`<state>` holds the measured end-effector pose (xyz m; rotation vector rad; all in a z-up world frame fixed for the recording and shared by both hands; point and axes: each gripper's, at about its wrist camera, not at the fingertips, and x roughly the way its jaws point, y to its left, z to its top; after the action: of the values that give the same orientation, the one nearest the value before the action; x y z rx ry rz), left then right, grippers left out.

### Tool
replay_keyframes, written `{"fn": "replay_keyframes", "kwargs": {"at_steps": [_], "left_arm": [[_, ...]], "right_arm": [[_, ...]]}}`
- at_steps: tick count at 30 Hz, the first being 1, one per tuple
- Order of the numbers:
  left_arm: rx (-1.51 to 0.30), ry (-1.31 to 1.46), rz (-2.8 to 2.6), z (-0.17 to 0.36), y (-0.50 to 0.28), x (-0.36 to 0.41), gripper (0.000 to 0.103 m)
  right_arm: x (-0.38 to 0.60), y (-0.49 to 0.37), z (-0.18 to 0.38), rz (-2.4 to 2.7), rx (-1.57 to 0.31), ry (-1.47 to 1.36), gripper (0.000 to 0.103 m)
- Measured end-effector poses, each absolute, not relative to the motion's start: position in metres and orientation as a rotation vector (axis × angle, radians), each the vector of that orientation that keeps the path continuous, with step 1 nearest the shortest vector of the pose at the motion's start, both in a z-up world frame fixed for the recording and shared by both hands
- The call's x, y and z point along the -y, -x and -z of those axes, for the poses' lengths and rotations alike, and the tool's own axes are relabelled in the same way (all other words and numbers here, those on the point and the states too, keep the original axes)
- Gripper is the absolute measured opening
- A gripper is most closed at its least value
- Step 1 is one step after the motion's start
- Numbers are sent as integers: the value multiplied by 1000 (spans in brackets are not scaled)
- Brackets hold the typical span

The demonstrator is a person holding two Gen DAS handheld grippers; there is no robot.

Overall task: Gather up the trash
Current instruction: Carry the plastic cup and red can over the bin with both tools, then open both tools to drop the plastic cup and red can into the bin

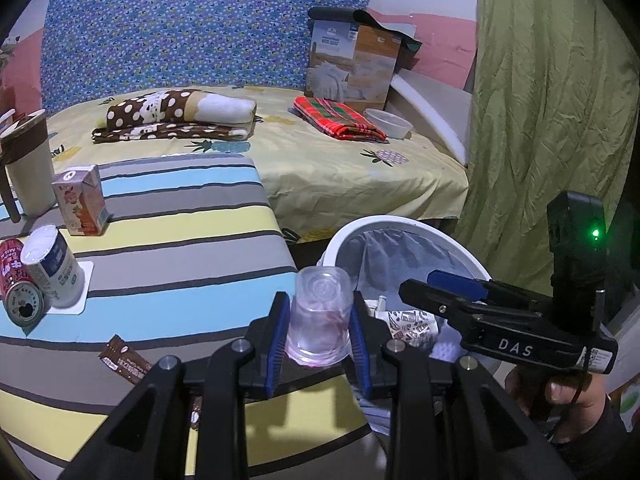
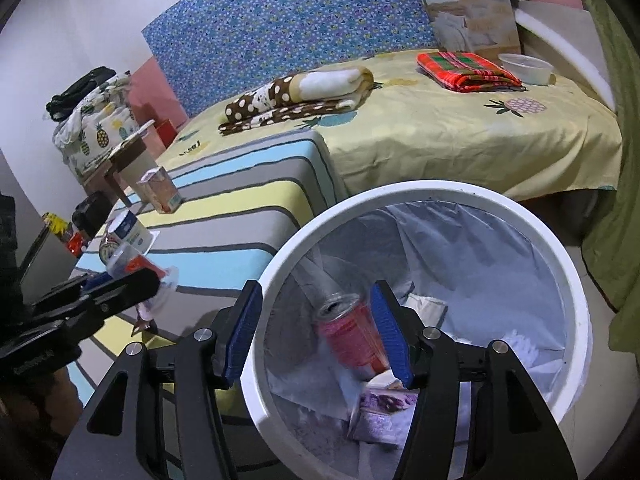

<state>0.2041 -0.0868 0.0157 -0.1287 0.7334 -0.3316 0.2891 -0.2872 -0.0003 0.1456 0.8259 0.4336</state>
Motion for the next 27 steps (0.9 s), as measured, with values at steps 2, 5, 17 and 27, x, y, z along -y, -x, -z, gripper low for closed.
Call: {"fn": "replay_keyframes", "kwargs": {"at_steps": [2,5,17,27], "left_arm": [[-734,125,340,-15,-204,90,31],[-737,117,360,-16,-205,98,31],[-772,84,462,-7,-219,148,31],[-789,135,450,-1,-225,142,57]], "right_arm": [[292,-287,-2,-418,-818,-153,58],[298,-285,-4,-396,-815,-169,58],[336,-273,-4,-307,-814,-228,58],[341,-270,-5,-300,-799,-241,58]]}}
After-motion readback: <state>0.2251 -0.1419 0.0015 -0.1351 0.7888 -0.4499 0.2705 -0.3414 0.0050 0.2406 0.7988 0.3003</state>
